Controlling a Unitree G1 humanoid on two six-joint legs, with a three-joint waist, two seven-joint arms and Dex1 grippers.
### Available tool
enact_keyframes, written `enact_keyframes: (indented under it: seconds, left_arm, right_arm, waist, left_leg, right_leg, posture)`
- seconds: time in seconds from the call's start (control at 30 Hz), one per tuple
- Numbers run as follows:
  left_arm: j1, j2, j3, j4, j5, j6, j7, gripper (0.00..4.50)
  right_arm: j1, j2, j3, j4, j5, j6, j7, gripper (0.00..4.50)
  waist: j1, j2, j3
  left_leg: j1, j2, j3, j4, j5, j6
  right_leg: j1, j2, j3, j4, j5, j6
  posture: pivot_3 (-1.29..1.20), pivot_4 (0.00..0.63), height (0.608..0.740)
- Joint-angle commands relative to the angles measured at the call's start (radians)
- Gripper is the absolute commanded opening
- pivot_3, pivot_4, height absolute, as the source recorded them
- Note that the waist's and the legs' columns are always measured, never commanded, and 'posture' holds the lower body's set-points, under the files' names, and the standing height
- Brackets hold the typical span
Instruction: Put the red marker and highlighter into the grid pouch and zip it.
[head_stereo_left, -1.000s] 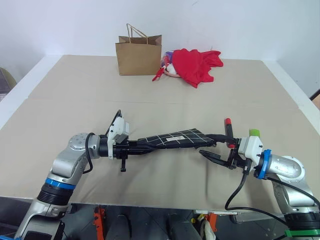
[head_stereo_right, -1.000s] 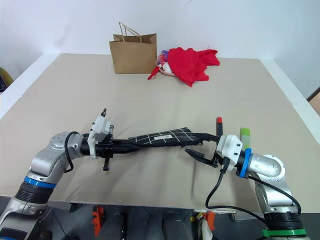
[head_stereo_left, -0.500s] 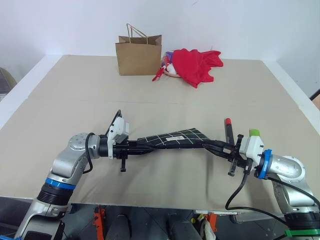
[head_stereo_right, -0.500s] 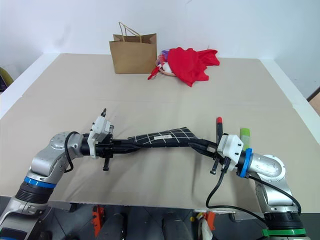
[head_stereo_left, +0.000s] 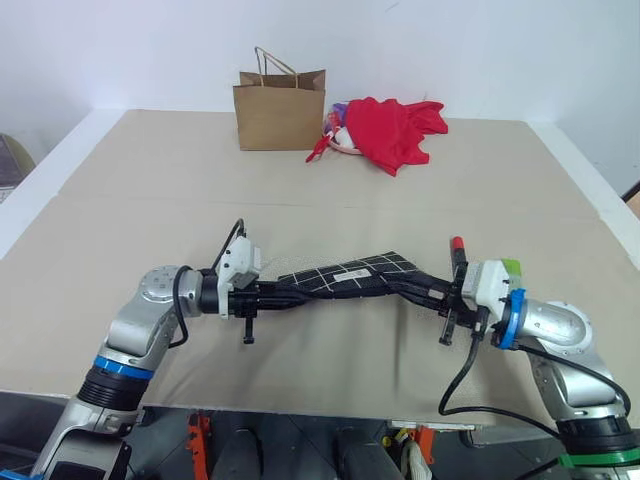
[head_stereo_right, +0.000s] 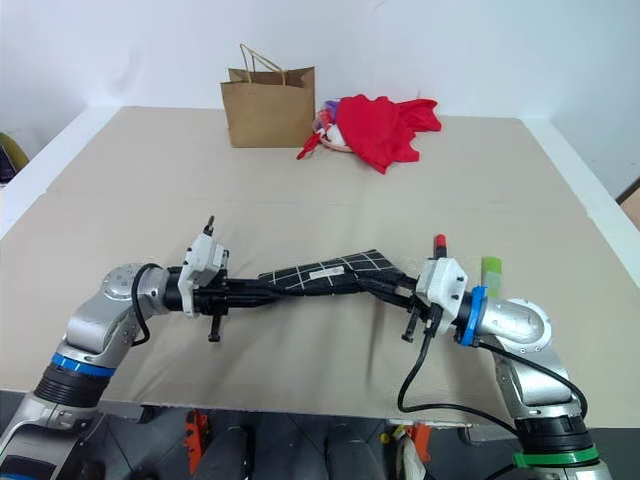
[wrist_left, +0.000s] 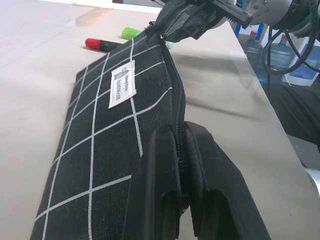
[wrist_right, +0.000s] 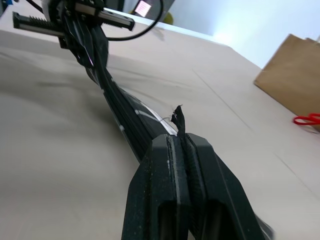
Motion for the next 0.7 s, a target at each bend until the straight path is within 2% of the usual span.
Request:
enact_keyframes:
  seconds: [0.03, 0.7]
  left_arm:
    - [-0.008, -0.009, 0.002, -0.015, -0.003, -0.021, 0.000, 0.00]
    - [-0.049, -0.066, -0.036, 0.055, 0.066, -0.119, 0.001, 0.00]
  right_arm:
    - [-0.006, 0.000, 0.016, -0.072, -0.002, 0.039, -0.017, 0.04]
    - [-0.110, 0.122, 0.170, -0.206, 0.047, 0.299, -0.076, 0.04]
  waist:
    - [0.000, 0.000, 0.000]
    - [0.000, 0.000, 0.000]
  left_leg:
    - [0.000, 0.000, 0.000, 0.000, 0.000, 0.000]
    - [0.000, 0.000, 0.000, 0.000, 0.000, 0.000]
  right_leg:
    - [0.000, 0.000, 0.000, 0.000, 0.000, 0.000]
    - [0.000, 0.000, 0.000, 0.000, 0.000, 0.000]
  posture:
    - [0.00, 0.150, 0.740]
    - [0.00, 0.150, 0.740]
